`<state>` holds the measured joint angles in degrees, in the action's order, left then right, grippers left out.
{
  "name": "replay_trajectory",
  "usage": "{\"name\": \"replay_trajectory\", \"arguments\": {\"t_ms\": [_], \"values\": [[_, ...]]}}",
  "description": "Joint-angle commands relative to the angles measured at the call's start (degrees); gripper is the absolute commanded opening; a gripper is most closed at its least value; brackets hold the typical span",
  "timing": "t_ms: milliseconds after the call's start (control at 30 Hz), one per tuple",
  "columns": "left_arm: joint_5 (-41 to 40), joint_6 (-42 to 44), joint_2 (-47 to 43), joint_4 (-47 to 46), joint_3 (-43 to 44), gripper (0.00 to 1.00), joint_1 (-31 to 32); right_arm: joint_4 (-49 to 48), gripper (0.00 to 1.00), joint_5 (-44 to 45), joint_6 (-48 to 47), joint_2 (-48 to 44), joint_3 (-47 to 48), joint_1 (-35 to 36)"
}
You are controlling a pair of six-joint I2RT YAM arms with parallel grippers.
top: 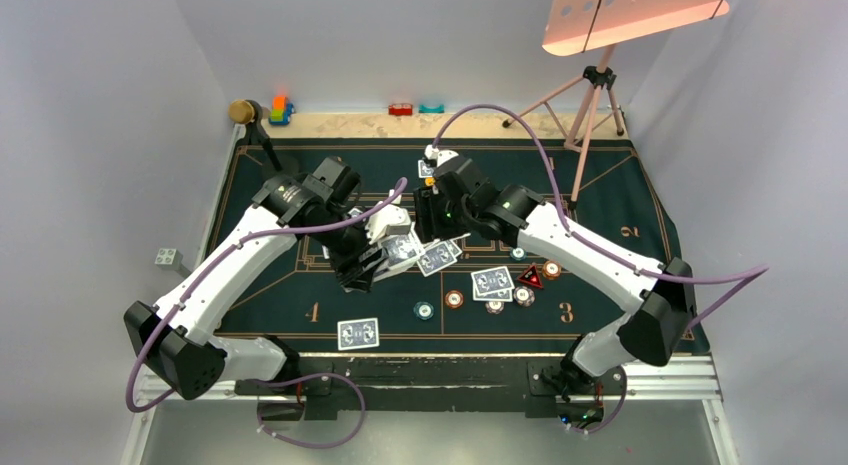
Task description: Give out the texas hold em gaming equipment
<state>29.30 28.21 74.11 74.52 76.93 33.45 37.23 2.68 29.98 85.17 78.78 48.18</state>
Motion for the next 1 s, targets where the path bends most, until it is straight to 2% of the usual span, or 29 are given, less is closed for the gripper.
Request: {"name": "replay_trajectory", "arguments": {"t_ms": [0,400,533,600,700,800,867,967], "values": [[0.2,0.5,-0.1,-1.8,0.2,0.00,0.0,1.3,0.55,2.7,0.9,-0.4,3.4,2.9],[0.3,0.3,-0.2,-1.9,0.1,0.00,0.1,0.1,0.53,-0.8,6.4,2.3,5.0,6.7],[0.2,0.6,-0.8,-1.8,-0.1,0.00,0.0,2.6,0.58,0.9,7.3,0.2,3.8,4.2],[0.2,0.7,-1.0,-1.8,-0.3,0.00,0.1,1.8,0.60,-1.8,8.1,-2.9,1.3,0.9],[0.1,0.7,-1.7,-2.4,-0.8,0.00,0.0,-9.3,0.65,-12.6,11.3,-10.1,-8.4,-4.4],[0.1,0.3,-2.2,-3.2,-0.9,0.00,0.0,-27.2,0.71,-26.9,17.1,-15.1,-18.6,-7.2],[0.0,0.0,-2.5,-3.8,-0.8,0.00,0.1,-37.3,0.73,-34.8,20.9,-14.8,-22.4,-7.5],[0.0,-0.5,-2.7,-4.4,-0.7,0.00,0.0,-46.9,0.74,-40.6,25.1,-12.9,-24.4,-7.3]]}}
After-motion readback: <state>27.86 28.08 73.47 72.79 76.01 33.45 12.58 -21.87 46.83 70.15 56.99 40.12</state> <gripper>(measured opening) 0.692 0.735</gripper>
